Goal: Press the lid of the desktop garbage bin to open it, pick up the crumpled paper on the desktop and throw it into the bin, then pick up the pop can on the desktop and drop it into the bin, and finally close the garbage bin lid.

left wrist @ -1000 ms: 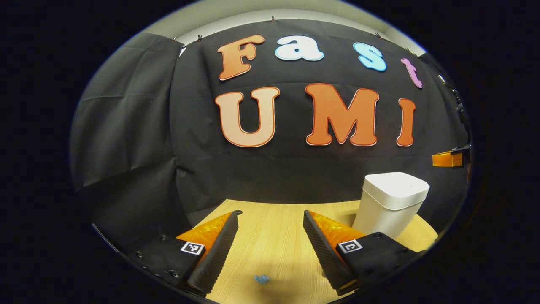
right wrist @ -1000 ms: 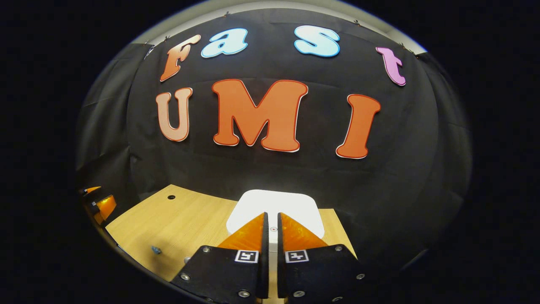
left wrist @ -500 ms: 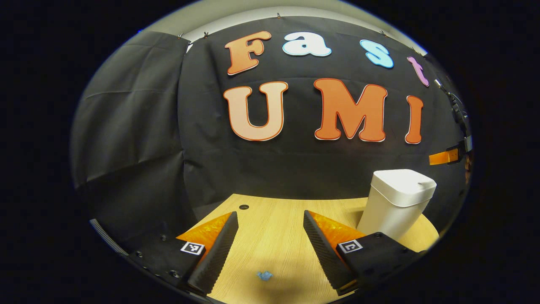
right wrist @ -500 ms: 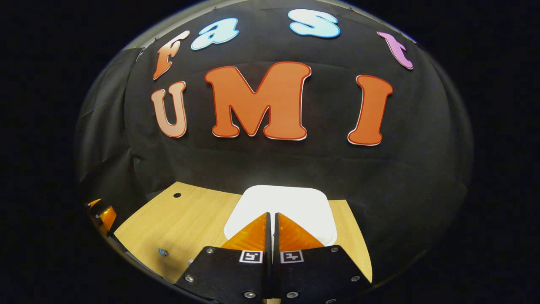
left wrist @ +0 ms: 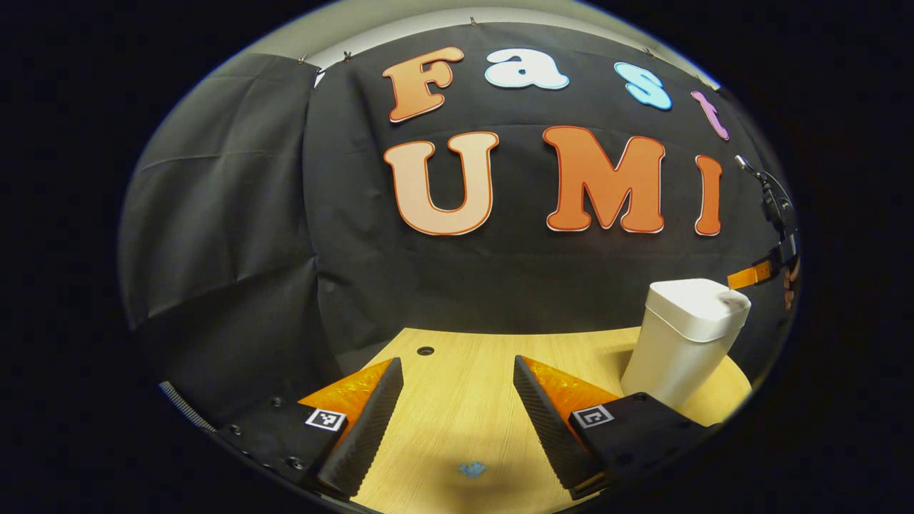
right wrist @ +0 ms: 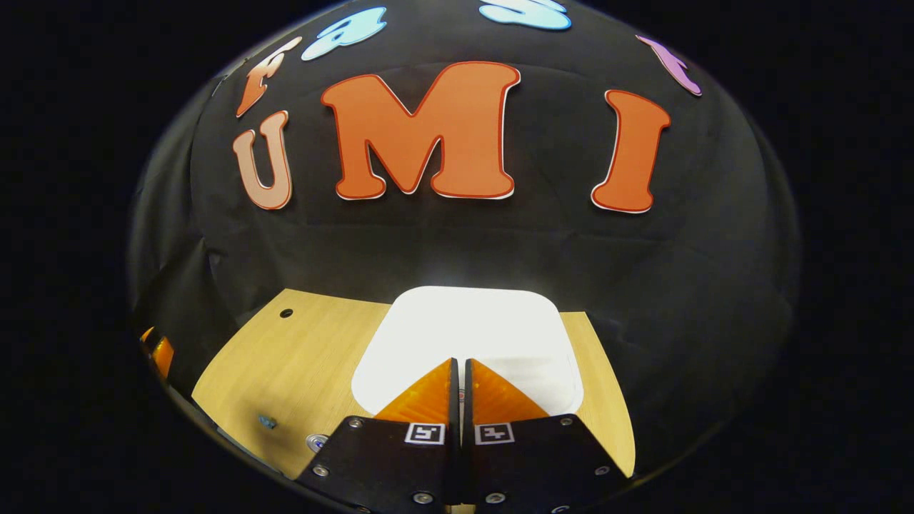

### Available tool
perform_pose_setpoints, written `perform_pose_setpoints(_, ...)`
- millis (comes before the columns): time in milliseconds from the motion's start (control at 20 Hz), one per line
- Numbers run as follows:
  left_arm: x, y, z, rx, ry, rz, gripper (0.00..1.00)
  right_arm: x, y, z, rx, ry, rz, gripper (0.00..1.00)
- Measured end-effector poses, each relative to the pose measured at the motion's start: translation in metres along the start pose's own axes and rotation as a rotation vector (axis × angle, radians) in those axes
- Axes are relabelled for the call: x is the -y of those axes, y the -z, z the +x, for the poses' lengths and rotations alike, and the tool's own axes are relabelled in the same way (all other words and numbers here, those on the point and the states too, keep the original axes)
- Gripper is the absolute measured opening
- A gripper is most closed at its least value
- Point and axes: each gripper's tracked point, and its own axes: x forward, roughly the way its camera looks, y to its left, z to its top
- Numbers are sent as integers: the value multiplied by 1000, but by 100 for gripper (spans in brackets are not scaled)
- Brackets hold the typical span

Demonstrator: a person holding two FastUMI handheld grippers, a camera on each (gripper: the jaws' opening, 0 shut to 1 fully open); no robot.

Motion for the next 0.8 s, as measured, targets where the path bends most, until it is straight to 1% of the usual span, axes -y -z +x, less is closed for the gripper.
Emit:
perform_pose_setpoints(200, 1, 3, 1, -7, 0, 5, 99, 1, 9, 9, -35, 7, -28, 1)
perform_pose_setpoints(350, 1, 8, 1, -23, 4, 8, 99, 0, 20, 10, -67, -3, -38, 1)
perform_pose_setpoints(450, 1, 9, 1, -23, 6, 5, 100, 0, 18, 13, -54, 5, -25, 1)
perform_pose_setpoints(500, 0, 9, 1, -23, 6, 6, 97, 0, 18, 12, -54, 6, -26, 1)
perform_pose_setpoints(600, 0, 9, 1, -21, 4, 9, 99, 1, 19, 13, -57, 10, -14, 1)
perform_pose_setpoints(800, 1, 12, 2, -31, 9, -2, 99, 5, 22, 13, -62, 17, 42, 1)
